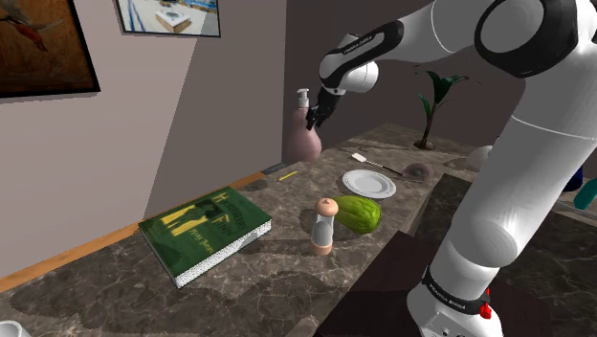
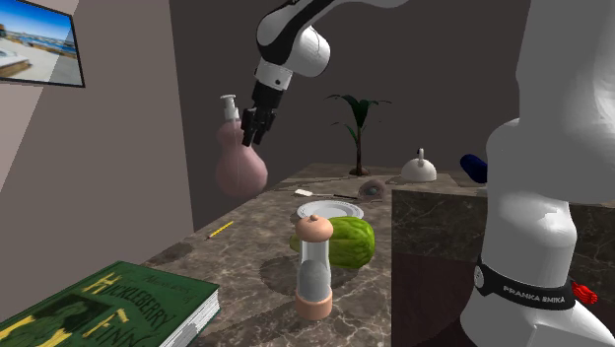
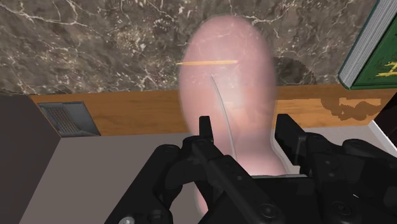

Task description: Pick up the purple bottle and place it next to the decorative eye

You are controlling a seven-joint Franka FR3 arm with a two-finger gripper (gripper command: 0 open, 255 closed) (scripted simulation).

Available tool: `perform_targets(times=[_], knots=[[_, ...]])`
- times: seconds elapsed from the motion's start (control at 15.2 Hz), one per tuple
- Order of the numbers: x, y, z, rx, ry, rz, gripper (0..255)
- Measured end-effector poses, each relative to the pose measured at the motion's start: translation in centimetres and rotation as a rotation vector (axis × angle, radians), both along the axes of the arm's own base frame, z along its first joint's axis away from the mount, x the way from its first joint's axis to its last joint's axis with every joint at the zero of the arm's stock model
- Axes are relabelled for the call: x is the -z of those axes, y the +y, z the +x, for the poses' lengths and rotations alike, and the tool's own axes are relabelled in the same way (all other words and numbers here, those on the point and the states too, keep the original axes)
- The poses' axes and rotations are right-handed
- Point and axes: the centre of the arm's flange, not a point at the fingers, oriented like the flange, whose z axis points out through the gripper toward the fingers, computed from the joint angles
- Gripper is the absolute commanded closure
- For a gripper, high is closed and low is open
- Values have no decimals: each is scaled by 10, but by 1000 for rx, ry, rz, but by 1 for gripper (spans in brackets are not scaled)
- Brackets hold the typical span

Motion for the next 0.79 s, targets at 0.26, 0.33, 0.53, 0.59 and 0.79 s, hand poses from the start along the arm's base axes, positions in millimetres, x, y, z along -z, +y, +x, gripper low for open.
perform_targets(times=[0.26, 0.33, 0.53, 0.59, 0.79], knots=[[-21, 0, 0, 0, 0, 0, 255], [-26, 1, 0, 0, 0, 0, 255], [-42, -1, 1, 0, 0, 0, 255], [-47, 0, 1, 0, 0, 0, 255], [-63, 0, 2, 0, 0, 0, 255]])
